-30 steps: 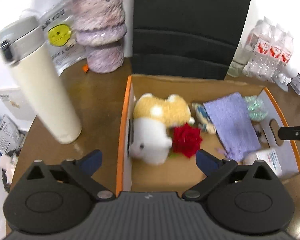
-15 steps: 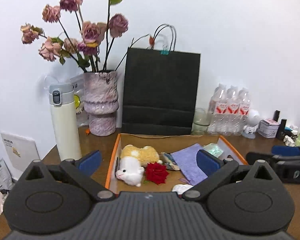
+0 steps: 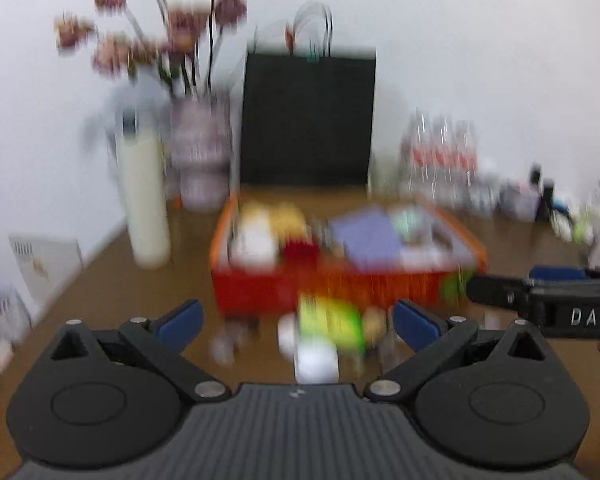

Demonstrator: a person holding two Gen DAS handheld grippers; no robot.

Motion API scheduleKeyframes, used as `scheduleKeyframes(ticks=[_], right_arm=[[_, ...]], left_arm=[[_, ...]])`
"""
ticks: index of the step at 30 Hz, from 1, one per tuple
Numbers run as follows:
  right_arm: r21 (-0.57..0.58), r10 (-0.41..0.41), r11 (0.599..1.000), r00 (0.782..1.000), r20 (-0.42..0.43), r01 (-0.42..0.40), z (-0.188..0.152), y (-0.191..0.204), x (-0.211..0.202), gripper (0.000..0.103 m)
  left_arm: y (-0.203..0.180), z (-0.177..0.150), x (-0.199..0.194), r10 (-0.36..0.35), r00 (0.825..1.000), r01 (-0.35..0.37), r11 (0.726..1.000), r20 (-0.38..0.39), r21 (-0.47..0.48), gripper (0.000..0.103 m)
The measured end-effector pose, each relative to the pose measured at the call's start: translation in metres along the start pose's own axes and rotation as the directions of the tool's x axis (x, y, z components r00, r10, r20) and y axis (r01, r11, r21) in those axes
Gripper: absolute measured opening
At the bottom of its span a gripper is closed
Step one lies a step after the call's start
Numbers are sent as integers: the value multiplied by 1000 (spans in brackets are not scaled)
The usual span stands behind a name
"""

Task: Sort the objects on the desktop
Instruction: 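Grasp the white round cap with the left tool while the right tool grasps another clear packet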

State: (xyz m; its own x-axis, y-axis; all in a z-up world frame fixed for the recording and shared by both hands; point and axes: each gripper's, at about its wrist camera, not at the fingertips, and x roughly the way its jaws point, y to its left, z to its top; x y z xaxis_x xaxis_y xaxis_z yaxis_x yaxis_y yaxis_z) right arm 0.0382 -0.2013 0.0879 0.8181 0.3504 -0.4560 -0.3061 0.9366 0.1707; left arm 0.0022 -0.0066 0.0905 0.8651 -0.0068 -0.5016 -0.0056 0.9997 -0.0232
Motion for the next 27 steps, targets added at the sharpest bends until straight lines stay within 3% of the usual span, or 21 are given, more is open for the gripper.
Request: scheduleKeyframes(ticks=[5,9,12,17,22,27], right_arm=[[-11,9,1000,993,-121,-11,-56,13,-12,95],[26,11,1000,987,-160,-7,-86,19,-28,95],[-36,-1,999,990,-138,-4,-101,27,-50,95],[-39,2,999,992,-129,-7,-112,23,-77,95],[-6,-19,1000,993,-118,19,-105,12,-71,95],[-5,-66,998,988,-138,66,-104,-1,-51,95]], left_arm=[[6,-57,-21,3,997,-6,999,-72,-44,103],[11,-84,-41,20,994,-28,997,-111,-66,103],[19,-94,-56,48,995,-53,997,-92,-59,103],[35,-98,-65,31,993,-42,994,-110,-102,103],[33,-89,-41,53,991,-63,995,-125,-71,103],[24,-63,-5,-65,996,63,997,-61,-34,97]])
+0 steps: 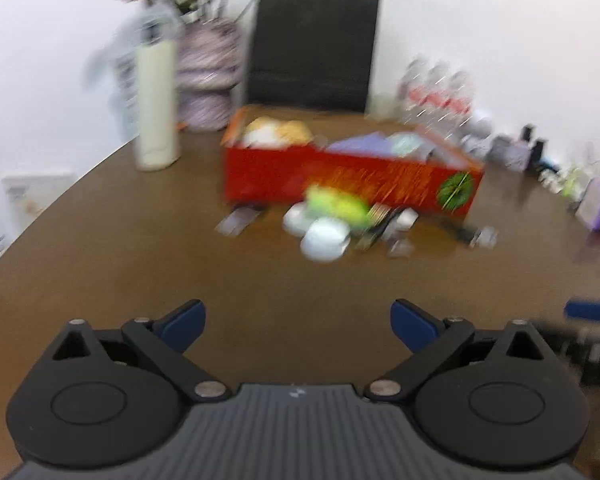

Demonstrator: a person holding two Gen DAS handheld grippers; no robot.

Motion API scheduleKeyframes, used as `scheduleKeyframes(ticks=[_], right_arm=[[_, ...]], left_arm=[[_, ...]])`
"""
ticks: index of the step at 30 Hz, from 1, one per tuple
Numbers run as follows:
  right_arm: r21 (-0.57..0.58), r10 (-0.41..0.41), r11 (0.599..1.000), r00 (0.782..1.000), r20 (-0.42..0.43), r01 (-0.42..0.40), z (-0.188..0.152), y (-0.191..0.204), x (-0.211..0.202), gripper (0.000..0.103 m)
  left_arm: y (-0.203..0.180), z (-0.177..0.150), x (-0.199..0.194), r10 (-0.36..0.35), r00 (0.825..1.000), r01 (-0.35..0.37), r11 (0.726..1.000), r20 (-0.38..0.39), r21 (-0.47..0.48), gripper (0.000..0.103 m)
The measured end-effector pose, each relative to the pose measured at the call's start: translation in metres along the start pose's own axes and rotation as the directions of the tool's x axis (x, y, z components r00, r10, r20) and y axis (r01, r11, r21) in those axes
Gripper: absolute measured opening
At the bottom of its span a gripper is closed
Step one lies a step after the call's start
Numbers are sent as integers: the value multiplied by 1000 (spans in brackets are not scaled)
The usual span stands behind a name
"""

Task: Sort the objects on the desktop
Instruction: 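Grasp the white round cap with the left tool while the right tool grasps another clear packet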

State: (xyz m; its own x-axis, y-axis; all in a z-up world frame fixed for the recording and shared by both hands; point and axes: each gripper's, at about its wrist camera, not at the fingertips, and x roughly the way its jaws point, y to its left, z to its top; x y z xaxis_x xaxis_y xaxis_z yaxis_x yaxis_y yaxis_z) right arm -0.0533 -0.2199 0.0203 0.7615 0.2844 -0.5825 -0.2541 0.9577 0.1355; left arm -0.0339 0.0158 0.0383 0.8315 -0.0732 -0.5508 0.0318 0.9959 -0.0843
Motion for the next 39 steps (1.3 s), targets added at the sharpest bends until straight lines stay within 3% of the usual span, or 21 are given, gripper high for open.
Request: scheduleKeyframes(ticks=[2,5,8,12,13,14,18,20,22,28,31,34,39], right_arm=[[-10,7,1000,1000,-27,-7,3,-4,7,90],[-29,39,999,998,-43,-40,10,-8,13,84],[-35,19,999,999,-35,-20,16,-11,22,84],[-3,49,999,997,-58,-49,26,-13,45,84],[-5,55,998,996,-64,-56,30,-11,51,82],[-12,66,998,996,-68,-67,34,-7,58,81],[-79,96,992,994,-60,-101,53,11,87,76],[-93,103,990,992,-77,-110,63,18,105,62],[-92,116,988,989,-97,-125,70,22,120,54],[-102,111,988,990,-92,-120,76,34,142,52],[-121,58,990,995,-86,-68,78,37,146,36],[-120,10,993,996,-84,-20,80,37,148,20],[-165,17,986,993,-114,-36,73,32,132,19]], left_arm=[[-5,16,23,-23,1000,23,1000,7,4,82],[-10,34,60,-44,999,44,999,-18,4,73],[-12,43,93,-34,997,35,999,-75,8,62],[-10,42,111,-28,995,29,1000,-92,8,54],[-9,40,111,-30,997,31,999,-75,12,44],[-7,38,111,-39,997,39,999,-63,9,40],[0,37,105,-82,995,81,996,-55,-22,39],[5,34,97,-88,995,87,996,-51,-27,39],[11,31,87,-105,993,103,993,-46,-58,39],[28,18,70,-134,990,126,983,-51,-130,39],[29,19,68,-174,983,166,976,-52,-141,39],[24,19,67,-154,987,146,981,-52,-131,39],[19,17,52,-164,986,158,980,-41,-120,39]])
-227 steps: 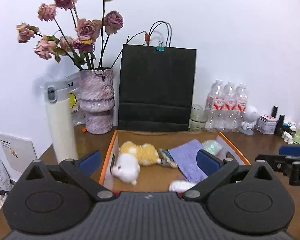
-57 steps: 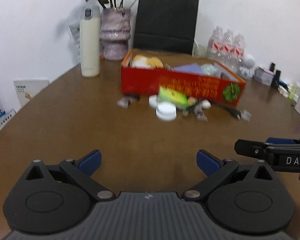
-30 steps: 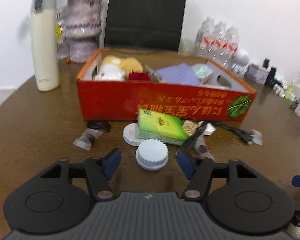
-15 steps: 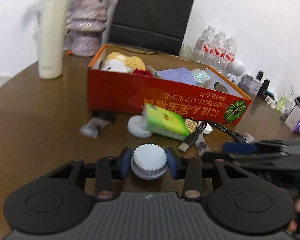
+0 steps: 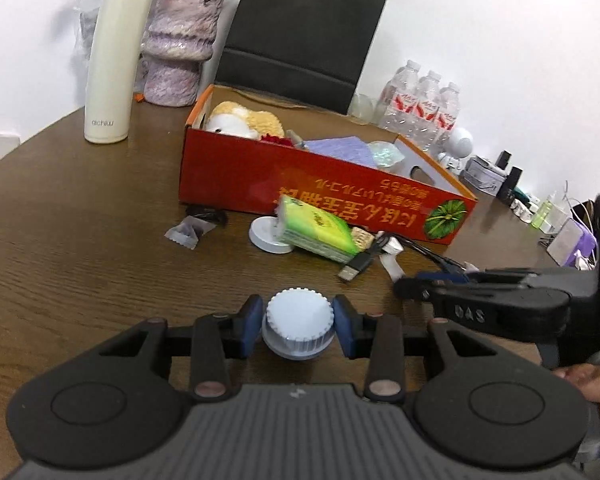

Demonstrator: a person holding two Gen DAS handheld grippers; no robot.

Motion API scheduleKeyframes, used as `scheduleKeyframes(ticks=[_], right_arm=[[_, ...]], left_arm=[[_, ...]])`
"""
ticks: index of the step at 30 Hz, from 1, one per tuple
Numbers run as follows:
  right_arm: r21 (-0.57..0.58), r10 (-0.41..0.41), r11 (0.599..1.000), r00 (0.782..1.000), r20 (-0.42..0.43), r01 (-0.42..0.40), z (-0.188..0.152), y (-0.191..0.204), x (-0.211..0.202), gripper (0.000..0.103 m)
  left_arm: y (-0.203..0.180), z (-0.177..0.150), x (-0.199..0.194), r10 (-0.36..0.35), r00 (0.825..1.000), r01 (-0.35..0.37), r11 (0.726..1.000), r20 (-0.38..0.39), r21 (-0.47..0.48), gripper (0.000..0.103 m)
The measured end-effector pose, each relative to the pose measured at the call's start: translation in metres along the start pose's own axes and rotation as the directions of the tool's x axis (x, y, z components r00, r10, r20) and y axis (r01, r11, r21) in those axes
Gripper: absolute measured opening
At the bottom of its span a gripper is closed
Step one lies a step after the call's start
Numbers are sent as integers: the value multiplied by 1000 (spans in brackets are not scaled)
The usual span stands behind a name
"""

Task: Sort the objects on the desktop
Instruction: 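Carry the cap and packet over the box and open both tools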

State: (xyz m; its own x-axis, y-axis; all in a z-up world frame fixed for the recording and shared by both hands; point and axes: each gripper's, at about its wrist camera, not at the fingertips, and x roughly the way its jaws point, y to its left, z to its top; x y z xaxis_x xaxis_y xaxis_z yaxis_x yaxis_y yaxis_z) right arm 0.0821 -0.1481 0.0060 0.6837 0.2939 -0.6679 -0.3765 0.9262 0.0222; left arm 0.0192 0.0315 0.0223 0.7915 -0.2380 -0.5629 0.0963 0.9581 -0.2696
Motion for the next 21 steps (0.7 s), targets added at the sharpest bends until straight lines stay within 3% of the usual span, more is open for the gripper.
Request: scheduleKeyframes(ticks=[12,21], right_arm=[[6,-3,1000,1000,30,3,-86,-7,-99,18],[-45,-20,999,984,177,29,-93,8,-150,18]], left_arm=[[-33,-27,-46,9,1000,-9,998,5,69,39],[-57,-34,-73,5,999,-10,992,42,122,39]])
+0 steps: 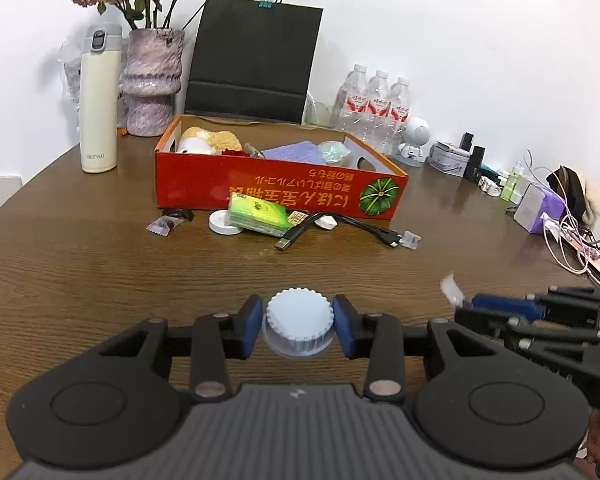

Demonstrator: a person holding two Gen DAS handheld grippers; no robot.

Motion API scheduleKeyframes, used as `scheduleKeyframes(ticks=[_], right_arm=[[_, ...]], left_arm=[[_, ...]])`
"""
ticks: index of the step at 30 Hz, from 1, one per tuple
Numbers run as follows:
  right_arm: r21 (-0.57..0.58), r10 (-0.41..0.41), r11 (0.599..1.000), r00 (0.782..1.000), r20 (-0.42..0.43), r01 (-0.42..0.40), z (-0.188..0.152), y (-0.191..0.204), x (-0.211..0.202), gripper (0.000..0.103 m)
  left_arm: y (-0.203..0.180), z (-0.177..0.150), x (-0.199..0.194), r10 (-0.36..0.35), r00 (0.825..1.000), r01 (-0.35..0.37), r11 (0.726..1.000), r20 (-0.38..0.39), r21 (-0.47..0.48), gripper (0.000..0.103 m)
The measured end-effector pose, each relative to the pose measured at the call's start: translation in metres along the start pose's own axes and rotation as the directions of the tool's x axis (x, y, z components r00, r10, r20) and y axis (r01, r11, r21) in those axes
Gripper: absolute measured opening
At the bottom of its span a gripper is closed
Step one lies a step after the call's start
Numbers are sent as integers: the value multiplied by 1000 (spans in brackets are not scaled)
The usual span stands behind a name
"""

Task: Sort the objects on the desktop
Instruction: 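Carry the cap and packet over the box and open both tools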

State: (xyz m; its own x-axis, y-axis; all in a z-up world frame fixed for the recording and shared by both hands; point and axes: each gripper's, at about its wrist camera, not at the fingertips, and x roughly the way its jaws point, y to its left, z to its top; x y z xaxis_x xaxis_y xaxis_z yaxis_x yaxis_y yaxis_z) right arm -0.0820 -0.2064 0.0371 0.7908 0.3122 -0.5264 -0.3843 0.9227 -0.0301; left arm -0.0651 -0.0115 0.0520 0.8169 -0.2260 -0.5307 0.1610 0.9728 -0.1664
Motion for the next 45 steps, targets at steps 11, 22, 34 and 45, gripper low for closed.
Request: scheduleKeyframes(ticks=[11,22,34,45], right_arm=[[71,-23,997,999,45,20,32,-40,8,18],[167,-14,986,998,57,4,130,-108,100,18],[188,-32,980,978,-206,72,204,-136,268,18],[178,-44,978,940,-338,110,206,-140,309,20]], left_arm=[[15,34,17,-37,999,38,999,12,-26,39],[28,155,131,-51,997,46,996,65,78,39],[21,188,294,34,984,-6,988,-174,156,39],[19,202,302,-70,961,87,995,-268,53,39]])
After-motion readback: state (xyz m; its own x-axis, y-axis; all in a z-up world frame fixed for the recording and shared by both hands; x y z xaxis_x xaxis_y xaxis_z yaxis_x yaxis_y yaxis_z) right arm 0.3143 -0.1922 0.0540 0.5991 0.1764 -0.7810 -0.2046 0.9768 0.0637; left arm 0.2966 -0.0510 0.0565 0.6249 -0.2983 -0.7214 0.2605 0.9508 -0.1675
